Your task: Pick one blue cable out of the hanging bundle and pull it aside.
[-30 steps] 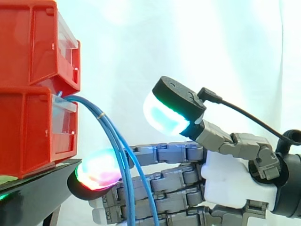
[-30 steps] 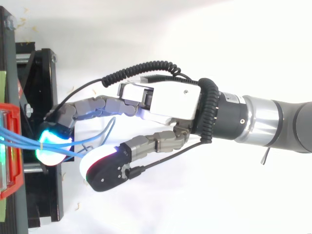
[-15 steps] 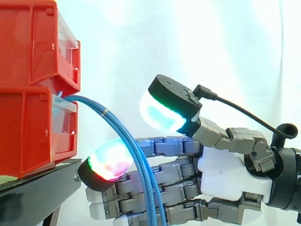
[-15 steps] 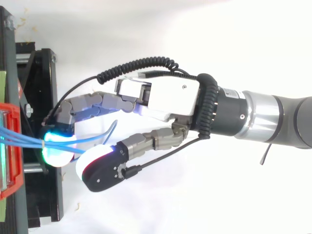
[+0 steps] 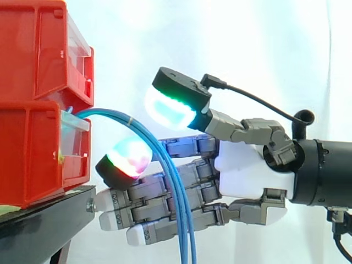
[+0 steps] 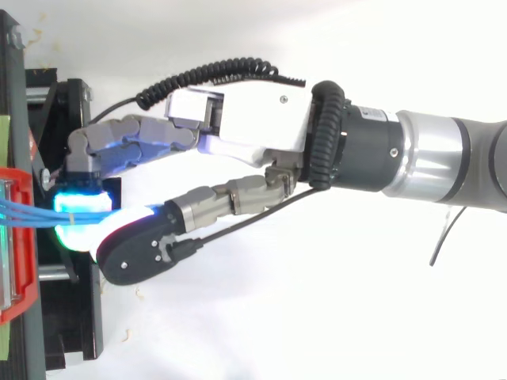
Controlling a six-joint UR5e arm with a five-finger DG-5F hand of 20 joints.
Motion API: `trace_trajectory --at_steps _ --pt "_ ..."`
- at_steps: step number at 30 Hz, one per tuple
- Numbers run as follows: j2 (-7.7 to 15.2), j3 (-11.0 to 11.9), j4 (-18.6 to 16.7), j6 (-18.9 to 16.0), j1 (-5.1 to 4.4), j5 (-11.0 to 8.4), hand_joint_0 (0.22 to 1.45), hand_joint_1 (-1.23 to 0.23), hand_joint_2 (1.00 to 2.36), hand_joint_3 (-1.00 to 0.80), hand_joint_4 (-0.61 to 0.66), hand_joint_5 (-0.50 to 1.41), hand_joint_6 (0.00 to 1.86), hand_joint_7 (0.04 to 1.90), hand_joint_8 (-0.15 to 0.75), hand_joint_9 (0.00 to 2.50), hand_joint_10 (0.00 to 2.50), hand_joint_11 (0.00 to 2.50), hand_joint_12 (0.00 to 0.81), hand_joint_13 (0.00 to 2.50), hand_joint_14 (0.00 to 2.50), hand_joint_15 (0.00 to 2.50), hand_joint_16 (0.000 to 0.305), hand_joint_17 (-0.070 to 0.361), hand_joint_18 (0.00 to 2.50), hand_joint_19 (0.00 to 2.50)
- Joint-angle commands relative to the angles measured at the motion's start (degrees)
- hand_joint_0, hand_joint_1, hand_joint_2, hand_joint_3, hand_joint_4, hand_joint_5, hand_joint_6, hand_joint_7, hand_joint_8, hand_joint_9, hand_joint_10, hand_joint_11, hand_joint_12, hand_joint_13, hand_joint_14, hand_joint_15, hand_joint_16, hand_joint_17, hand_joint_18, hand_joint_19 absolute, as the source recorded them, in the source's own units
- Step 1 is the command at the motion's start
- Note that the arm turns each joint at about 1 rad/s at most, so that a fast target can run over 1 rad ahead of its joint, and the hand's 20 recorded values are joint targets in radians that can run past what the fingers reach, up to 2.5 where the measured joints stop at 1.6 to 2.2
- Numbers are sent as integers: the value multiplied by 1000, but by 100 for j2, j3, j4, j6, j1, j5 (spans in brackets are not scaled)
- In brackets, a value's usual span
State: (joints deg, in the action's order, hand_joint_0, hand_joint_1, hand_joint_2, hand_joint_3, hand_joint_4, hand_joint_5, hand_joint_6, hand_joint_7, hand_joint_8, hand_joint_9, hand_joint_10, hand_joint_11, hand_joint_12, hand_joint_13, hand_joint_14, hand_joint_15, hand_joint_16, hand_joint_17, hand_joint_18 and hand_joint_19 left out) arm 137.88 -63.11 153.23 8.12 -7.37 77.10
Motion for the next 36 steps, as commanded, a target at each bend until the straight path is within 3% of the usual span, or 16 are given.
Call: trace_trajectory --at_steps 1,5,14,25,36 --pt "2 142 208 -126 25 42 560 -570 1009 -403 225 -115 641 1160 289 516 3 77 329 389 5 141 52 117 418 248" --pt "2 291 445 -231 42 139 559 -568 1008 -405 219 -123 682 1114 292 532 2 108 330 397 5 153 52 116 422 253" --pt "-7 405 709 -258 51 139 563 -590 1011 -380 187 -153 777 1057 295 543 4 135 330 412 5 154 51 115 436 253" --pt "-7 449 753 -258 69 139 565 -675 1019 -183 170 -182 894 1009 292 547 5 190 333 435 6 172 50 113 494 267" --pt "-16 643 972 -249 192 271 673 -781 1006 -434 100 -192 901 1023 282 550 5 197 332 476 6 161 49 110 585 253"
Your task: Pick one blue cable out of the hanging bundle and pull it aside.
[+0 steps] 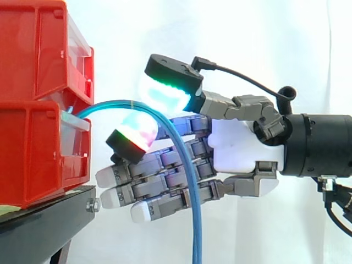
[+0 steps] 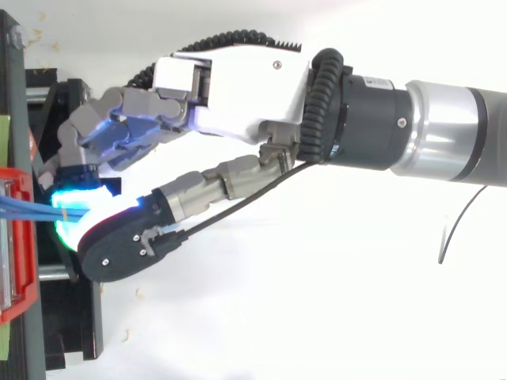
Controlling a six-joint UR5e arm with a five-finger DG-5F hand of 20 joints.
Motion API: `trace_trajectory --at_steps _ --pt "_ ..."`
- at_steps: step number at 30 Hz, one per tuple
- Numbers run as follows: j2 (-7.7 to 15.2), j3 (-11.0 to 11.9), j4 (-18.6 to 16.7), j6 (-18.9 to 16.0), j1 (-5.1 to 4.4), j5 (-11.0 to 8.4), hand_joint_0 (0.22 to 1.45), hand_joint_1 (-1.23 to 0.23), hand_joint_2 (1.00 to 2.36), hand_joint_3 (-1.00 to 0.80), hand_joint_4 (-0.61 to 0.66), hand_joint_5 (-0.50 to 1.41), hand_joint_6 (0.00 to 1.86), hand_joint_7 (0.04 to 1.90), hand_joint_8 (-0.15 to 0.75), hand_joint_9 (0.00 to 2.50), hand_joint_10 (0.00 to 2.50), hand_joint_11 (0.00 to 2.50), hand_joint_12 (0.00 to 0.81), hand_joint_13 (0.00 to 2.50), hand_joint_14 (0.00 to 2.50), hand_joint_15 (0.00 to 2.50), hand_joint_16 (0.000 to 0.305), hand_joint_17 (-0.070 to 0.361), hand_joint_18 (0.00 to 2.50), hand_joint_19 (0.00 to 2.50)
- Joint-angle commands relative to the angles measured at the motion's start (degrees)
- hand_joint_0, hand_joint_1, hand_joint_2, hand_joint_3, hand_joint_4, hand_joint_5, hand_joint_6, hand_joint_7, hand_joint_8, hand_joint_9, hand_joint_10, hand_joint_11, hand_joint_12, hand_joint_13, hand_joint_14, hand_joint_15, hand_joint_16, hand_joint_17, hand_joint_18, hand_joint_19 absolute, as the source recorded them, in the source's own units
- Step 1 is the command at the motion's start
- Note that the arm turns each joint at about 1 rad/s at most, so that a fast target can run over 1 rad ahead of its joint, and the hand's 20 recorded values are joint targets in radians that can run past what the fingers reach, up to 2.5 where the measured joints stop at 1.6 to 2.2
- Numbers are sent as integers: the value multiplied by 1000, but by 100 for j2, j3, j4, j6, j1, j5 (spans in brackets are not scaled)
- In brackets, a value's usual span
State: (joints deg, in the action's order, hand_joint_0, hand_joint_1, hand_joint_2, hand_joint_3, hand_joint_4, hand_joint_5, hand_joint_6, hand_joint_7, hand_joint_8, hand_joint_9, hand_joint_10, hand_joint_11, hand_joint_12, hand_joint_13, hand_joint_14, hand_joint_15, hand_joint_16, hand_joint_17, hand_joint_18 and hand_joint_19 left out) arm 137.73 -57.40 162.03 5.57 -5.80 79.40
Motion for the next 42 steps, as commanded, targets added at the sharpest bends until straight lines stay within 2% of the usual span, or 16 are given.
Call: trace_trajectory --at_steps 1,6,10,15,20,27,30,36,42 --pt "-1 115 145 5 53 40 676 -782 1004 -444 100 -192 901 1016 283 550 5 204 330 477 6 162 49 109 588 252" --pt "-1 265 312 14 123 49 694 -790 1000 -500 116 -193 900 979 280 561 5 209 331 488 6 160 48 108 608 256" --pt "-1 256 312 14 158 49 637 -804 1000 -500 177 -181 890 1022 285 583 8 217 330 503 6 172 48 108 615 282" --pt "-1 238 294 67 211 49 541 -743 1000 -500 194 -179 889 1021 304 598 6 220 341 512 7 201 50 112 629 312" --pt "-1 238 294 67 220 49 479 -676 1000 -500 214 -176 885 1006 330 622 6 228 366 531 7 210 54 122 658 329" --pt "-1 238 286 128 220 40 486 -520 1000 -500 176 -174 862 1004 332 627 8 230 370 520 9 227 55 123 636 359" --pt "-1 238 286 181 220 40 519 -538 1005 -427 167 -171 854 1043 324 620 8 230 358 506 8 238 52 117 607 377" --pt "-1 238 312 242 220 40 554 -666 1019 -224 144 -170 874 1113 317 623 6 242 346 506 8 236 50 112 594 379" --pt "-1 247 312 251 220 40 596 -743 1021 -186 92 -172 887 1145 304 622 6 246 340 522 8 226 48 108 620 359"
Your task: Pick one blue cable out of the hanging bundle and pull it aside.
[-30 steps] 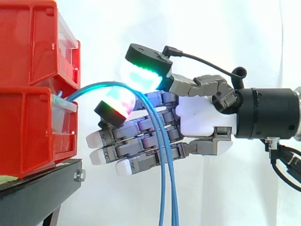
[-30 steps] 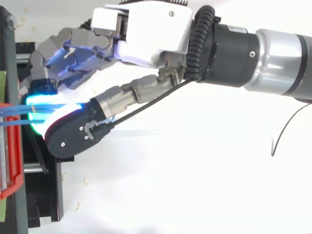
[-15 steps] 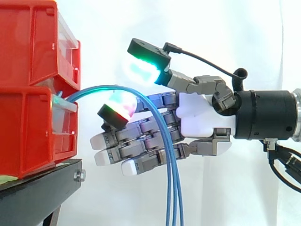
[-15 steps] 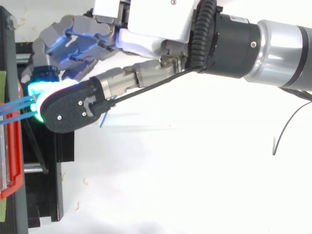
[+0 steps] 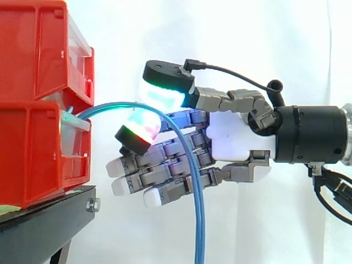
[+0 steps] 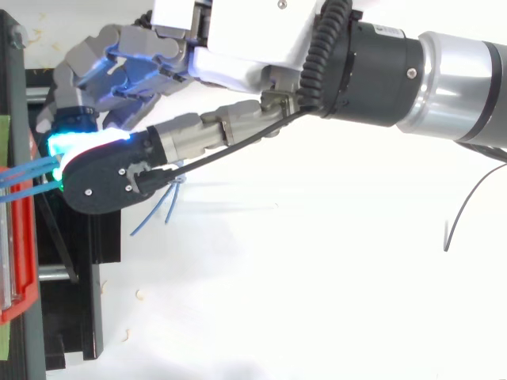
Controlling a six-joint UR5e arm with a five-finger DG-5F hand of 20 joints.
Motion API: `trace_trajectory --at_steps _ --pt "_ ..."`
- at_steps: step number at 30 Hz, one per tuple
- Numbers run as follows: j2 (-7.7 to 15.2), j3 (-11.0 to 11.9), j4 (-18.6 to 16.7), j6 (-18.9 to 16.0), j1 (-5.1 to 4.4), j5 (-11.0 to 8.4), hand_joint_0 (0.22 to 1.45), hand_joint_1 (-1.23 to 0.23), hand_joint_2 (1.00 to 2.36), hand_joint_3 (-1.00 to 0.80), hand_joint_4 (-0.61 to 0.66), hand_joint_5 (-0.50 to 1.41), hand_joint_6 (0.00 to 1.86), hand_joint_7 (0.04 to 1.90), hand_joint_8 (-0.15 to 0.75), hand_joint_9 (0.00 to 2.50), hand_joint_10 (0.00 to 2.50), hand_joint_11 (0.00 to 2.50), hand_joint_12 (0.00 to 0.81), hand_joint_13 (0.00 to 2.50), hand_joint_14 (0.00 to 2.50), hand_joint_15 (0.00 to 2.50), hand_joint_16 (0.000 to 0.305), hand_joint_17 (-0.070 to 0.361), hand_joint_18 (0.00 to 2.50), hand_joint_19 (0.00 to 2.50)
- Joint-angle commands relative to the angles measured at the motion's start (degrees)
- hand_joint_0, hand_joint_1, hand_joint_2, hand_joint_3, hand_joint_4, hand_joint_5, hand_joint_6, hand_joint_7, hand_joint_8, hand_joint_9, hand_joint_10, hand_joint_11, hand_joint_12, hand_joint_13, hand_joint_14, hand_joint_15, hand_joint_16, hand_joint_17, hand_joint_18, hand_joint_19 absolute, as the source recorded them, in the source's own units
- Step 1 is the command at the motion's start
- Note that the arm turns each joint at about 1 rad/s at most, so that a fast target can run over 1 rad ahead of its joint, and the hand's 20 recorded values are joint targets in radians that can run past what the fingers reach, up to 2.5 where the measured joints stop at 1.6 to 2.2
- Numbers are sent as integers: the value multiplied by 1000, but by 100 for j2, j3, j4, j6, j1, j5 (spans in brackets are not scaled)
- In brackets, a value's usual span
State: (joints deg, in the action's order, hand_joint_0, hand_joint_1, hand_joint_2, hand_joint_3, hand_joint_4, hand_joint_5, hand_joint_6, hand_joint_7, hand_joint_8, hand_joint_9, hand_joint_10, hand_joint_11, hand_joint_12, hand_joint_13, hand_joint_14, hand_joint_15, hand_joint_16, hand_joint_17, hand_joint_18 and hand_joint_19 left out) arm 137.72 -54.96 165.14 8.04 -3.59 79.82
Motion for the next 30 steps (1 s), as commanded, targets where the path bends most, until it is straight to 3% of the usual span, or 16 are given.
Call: trace_trajectory --at_steps 1,11,12,16,27,30 --pt "0 3 10 4 -1 -2 602 -748 1021 -194 88 -173 887 1150 301 620 7 245 339 524 8 222 48 108 622 359" --pt "-202 -6 203 136 8 16 670 -820 1012 -355 29 -178 897 1133 293 620 7 247 332 535 8 221 47 105 652 326" --pt "-237 -6 441 233 8 34 674 -824 1011 -361 27 -178 897 1138 293 621 7 247 332 536 8 217 46 104 654 328" --pt "-264 -6 775 312 8 113 686 -834 1010 -384 16 -178 899 1135 290 621 7 248 332 536 8 214 46 104 660 327" --pt "-404 -41 1012 356 16 121 721 -862 1004 -450 -37 -177 904 1204 285 630 7 245 328 541 7 208 46 103 671 308" --pt "-404 -41 1012 365 16 130 703 -867 1000 -493 15 -176 906 1136 284 632 7 247 329 542 8 212 46 102 671 315"
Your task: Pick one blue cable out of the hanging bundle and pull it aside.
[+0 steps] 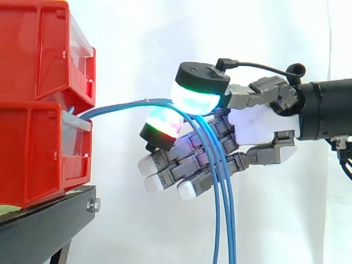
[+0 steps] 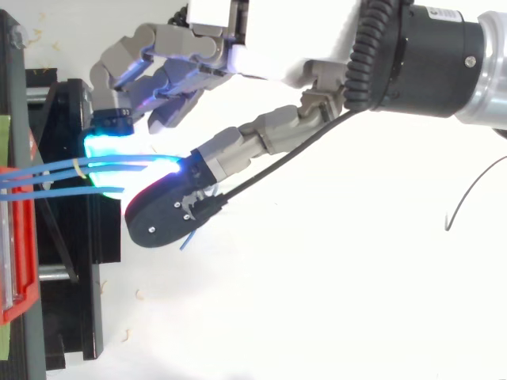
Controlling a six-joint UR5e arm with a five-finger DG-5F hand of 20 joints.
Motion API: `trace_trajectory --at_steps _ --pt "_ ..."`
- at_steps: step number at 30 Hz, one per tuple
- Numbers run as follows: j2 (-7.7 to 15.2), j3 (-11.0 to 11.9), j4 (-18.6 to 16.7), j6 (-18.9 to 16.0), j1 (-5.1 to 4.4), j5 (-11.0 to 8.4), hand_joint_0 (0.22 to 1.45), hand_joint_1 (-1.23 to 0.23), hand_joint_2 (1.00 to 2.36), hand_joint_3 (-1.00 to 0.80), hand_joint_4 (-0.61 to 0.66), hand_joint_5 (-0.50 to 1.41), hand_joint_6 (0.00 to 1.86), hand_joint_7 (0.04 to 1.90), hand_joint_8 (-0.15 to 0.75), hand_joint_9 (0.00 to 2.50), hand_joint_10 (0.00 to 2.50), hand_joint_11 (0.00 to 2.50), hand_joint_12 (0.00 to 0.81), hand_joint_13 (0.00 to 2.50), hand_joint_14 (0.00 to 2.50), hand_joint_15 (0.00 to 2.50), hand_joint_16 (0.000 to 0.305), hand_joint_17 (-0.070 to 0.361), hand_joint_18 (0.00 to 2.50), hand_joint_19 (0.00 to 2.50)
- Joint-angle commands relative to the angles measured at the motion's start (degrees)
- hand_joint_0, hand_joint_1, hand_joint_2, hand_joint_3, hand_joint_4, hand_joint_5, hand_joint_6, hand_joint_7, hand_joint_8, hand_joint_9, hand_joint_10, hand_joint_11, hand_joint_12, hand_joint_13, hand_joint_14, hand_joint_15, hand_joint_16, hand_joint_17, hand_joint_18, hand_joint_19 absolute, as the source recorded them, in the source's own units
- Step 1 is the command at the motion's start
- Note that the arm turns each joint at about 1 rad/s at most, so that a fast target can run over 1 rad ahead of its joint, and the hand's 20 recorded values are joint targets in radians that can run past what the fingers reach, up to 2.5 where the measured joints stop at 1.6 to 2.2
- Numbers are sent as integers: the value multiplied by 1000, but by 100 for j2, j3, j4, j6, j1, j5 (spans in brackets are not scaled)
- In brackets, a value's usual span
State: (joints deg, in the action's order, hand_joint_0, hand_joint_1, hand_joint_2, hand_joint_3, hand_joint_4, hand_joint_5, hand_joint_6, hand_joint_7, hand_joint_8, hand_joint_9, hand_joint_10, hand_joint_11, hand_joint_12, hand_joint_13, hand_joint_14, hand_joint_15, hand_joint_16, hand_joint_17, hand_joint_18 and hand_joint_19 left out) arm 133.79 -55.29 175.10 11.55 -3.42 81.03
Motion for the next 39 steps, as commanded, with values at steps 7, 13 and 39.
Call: trace_trajectory --at_steps 7,13,39 --pt "-11 -8 15 14 -1 36 489 -668 1000 -500 169 -150 881 1116 327 680 6 253 365 563 9 233 51 115 698 361" --pt "-2 -8 15 14 -1 27 523 -479 1000 -488 169 -148 869 1132 329 697 7 249 358 554 8 249 51 114 660 404" --pt "-11 -26 24 14 8 36 746 -891 1005 -450 54 -170 903 1354 289 650 9 268 337 545 7 204 46 104 695 289"
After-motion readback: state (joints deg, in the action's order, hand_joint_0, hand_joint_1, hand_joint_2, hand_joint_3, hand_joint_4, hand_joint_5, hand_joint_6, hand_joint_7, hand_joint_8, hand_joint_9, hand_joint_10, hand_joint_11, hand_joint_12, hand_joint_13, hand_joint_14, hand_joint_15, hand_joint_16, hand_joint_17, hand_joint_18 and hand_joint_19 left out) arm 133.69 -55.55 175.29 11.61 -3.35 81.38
